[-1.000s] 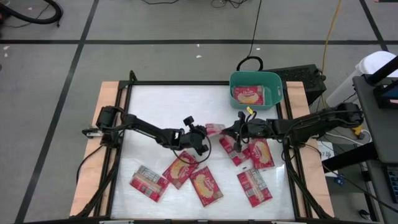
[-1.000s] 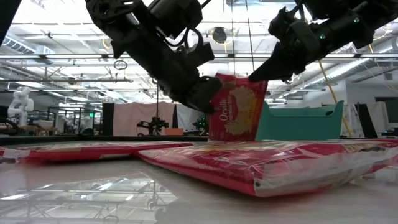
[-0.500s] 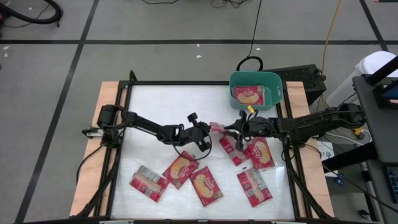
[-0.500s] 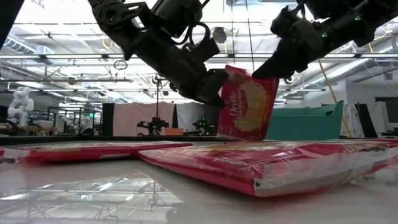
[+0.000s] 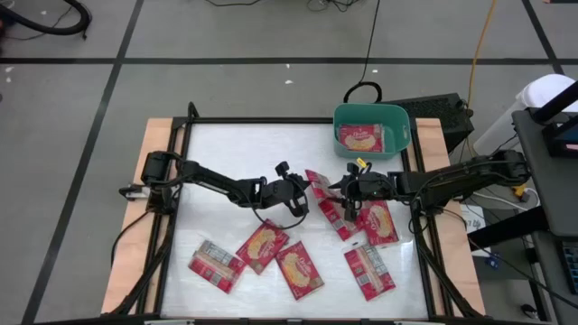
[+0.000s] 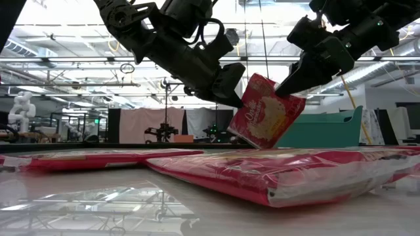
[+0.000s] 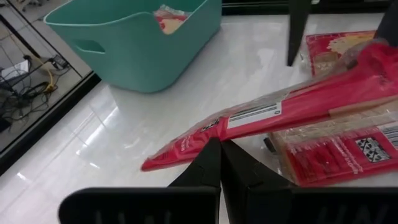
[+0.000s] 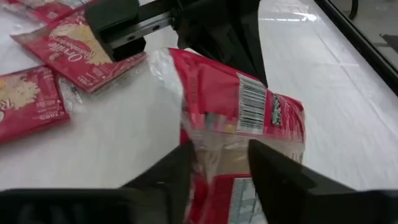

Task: Sort popcorn bags into baskets
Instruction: Put the red popcorn bag into the green bin

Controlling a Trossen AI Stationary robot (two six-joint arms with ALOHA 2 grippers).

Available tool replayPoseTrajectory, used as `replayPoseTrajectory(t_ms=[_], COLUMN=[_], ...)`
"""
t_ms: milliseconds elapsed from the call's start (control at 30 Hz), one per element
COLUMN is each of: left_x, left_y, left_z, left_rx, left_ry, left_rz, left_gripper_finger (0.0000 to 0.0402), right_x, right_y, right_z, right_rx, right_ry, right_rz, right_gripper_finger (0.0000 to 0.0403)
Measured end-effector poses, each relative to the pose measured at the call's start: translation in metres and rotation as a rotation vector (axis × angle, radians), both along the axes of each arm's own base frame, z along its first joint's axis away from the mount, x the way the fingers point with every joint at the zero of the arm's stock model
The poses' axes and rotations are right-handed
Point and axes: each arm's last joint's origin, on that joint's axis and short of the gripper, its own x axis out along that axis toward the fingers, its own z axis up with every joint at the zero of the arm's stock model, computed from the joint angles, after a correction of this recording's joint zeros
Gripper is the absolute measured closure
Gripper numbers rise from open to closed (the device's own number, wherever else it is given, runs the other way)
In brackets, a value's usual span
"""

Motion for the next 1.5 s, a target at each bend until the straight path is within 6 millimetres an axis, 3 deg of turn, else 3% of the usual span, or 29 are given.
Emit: replayPoseTrajectory(t_ms=[167, 233, 333, 400, 533, 700, 867, 1033, 1267, 1500], left_x=[0.000, 0.000, -0.002, -0.009, -0.028, -0.046, -0.053, -0.066, -0.087, -0.089], left_y=[0.002, 0.001, 0.000, -0.003, -0.011, -0.007, -0.004, 0.002, 0.016, 0.021], left_z=[-0.001, -0.001, 0.003, 0.017, 0.052, 0.069, 0.046, 0.018, -0.006, -0.005], left_rx=[-0.010, -0.010, 0.001, 0.028, 0.082, 0.039, 0.013, -0.036, -0.126, -0.130], left_ry=[0.006, 0.007, 0.004, 0.024, 0.068, 0.091, 0.120, 0.025, -0.141, -0.213], left_rz=[0.005, 0.003, 0.020, 0.015, 0.005, 0.046, 0.071, 0.064, -0.063, -0.159], left_gripper_finger=[0.0401, 0.0401, 0.0393, 0.0374, 0.0318, 0.0245, 0.0191, 0.0171, 0.0198, 0.0254], right_x=[0.000, 0.001, -0.001, -0.003, -0.009, -0.015, -0.017, -0.016, -0.013, -0.011], right_y=[0.000, 0.000, -0.001, -0.003, -0.009, -0.015, -0.017, -0.016, -0.016, -0.016], right_z=[0.001, 0.001, 0.005, 0.010, 0.022, 0.035, 0.038, 0.035, 0.039, 0.045], right_rx=[-0.041, -0.048, -0.057, -0.061, -0.068, -0.058, -0.034, -0.005, -0.008, -0.032], right_ry=[-0.001, -0.003, -0.021, -0.051, -0.106, -0.189, -0.211, -0.193, -0.240, -0.304], right_rz=[0.034, 0.051, 0.044, 0.032, 0.006, 0.040, 0.049, 0.071, 0.095, 0.103], right_gripper_finger=[0.0368, 0.0392, 0.0387, 0.0389, 0.0400, 0.0402, 0.0402, 0.0402, 0.0403, 0.0403])
